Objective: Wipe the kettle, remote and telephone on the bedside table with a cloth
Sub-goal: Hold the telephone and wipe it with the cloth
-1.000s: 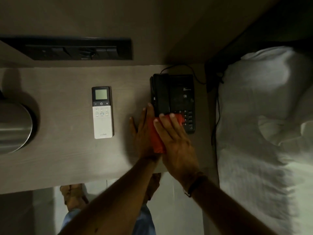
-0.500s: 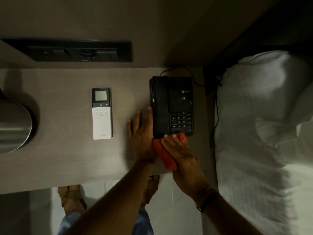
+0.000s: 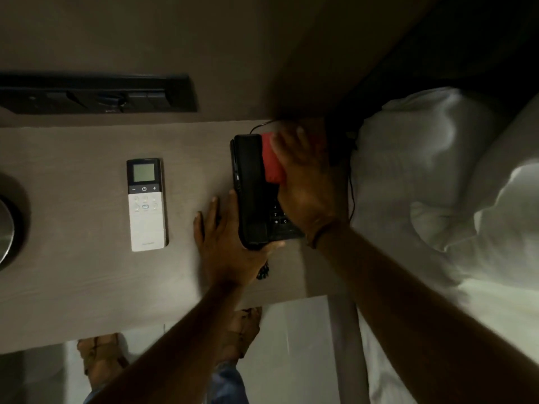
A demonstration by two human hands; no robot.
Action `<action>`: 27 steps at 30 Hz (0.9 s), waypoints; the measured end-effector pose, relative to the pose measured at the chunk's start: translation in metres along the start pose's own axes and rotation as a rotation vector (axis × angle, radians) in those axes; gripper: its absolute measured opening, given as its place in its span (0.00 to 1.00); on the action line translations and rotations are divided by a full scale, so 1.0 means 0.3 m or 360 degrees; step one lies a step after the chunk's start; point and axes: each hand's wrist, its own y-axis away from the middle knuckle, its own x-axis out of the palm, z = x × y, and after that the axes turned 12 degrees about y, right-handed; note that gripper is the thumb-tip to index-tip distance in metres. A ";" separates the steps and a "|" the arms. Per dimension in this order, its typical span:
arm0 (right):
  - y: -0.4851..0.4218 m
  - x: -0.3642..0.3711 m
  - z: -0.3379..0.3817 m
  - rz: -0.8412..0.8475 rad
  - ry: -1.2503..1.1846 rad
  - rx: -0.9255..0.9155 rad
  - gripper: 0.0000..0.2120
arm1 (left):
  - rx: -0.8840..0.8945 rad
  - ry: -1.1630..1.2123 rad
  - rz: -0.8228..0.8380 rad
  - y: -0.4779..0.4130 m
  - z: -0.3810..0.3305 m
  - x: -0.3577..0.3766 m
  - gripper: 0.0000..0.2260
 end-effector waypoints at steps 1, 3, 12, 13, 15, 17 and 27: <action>0.059 0.009 0.000 -0.0029 -0.0012 -0.0012 0.36 | 0.0011 0.0002 -0.0002 0.001 -0.002 0.000 0.58; 0.177 0.009 0.002 0.0050 -0.0119 -0.0019 0.36 | -0.0009 0.0034 -0.0014 -0.001 -0.006 -0.003 0.58; 0.095 -0.107 -0.002 -0.0044 -0.0307 0.0256 0.30 | -0.0027 -0.0021 0.0018 -0.019 0.002 -0.012 0.58; 0.069 -0.100 0.001 0.0002 -0.0194 0.0228 0.32 | -0.0014 -0.0007 0.0022 -0.025 -0.018 -0.005 0.58; 0.113 -0.048 0.020 0.0128 -0.0069 0.0128 0.34 | -0.0036 0.0020 0.0057 -0.022 -0.027 0.001 0.58; 0.227 -0.017 0.015 0.0186 -0.0056 0.0099 0.33 | -0.0093 0.0076 0.0113 -0.007 -0.028 0.000 0.58; 0.211 -0.087 0.014 0.0150 0.0293 0.0217 0.26 | -0.0017 0.0008 0.0048 0.001 -0.007 -0.004 0.58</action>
